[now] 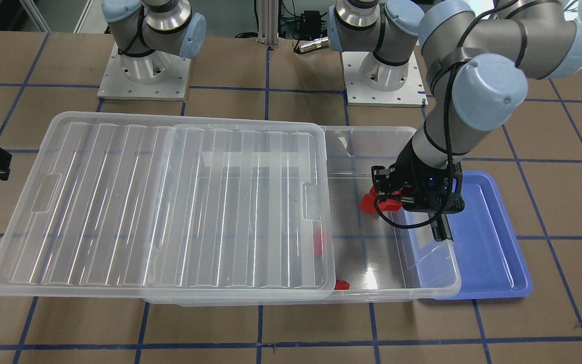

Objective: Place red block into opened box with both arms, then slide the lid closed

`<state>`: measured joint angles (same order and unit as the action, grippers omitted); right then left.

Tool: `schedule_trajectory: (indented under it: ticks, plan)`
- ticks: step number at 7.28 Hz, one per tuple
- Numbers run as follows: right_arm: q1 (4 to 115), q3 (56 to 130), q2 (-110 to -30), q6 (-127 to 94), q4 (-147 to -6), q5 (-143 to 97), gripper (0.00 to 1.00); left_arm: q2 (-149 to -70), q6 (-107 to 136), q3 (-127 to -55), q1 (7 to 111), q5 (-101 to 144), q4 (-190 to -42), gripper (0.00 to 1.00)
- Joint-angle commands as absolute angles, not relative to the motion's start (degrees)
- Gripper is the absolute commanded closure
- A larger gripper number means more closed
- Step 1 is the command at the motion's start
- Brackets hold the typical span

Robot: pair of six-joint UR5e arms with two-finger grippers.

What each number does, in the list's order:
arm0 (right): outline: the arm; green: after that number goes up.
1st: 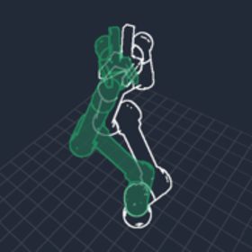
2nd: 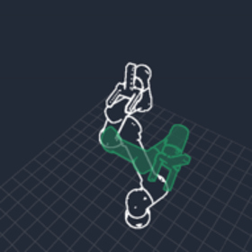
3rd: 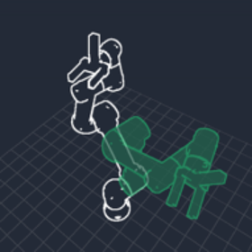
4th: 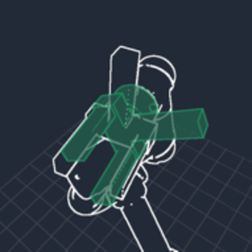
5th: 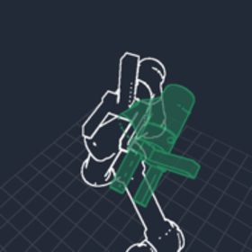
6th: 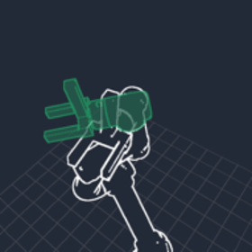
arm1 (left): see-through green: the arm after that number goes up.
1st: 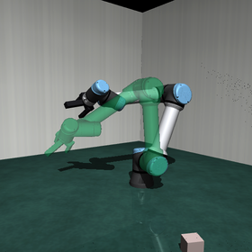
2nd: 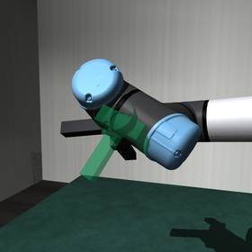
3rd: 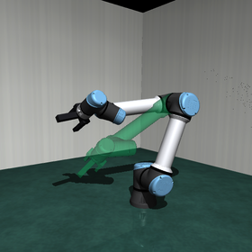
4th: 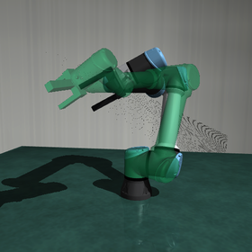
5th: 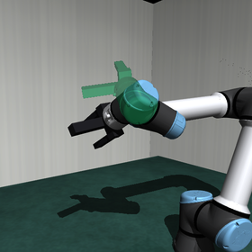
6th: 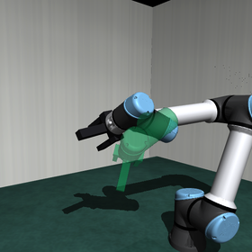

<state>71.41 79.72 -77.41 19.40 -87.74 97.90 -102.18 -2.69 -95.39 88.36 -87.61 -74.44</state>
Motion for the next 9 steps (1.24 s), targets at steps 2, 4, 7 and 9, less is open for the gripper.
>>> schedule_trajectory:
  ticks: [2,4,7,9]
  plan:
    - [71.28,79.63,-77.35,19.34,-87.80,97.65,0.00,-103.27,1.13,-105.62,88.42,-87.63,-60.92,0.81]
    - [71.28,79.63,-77.43,19.34,-87.80,97.65,0.00,-105.72,5.18,-108.36,88.15,-87.45,-56.98,0.80]
    - [71.28,79.80,-77.43,19.34,-87.89,97.65,0.00,-109.42,-0.95,-109.07,88.24,-87.54,-54.23,0.80]
    - [71.19,79.72,-77.43,19.25,-87.80,97.82,0.00,-110.12,-1.05,-109.16,88.24,-87.45,-52.57,0.74]
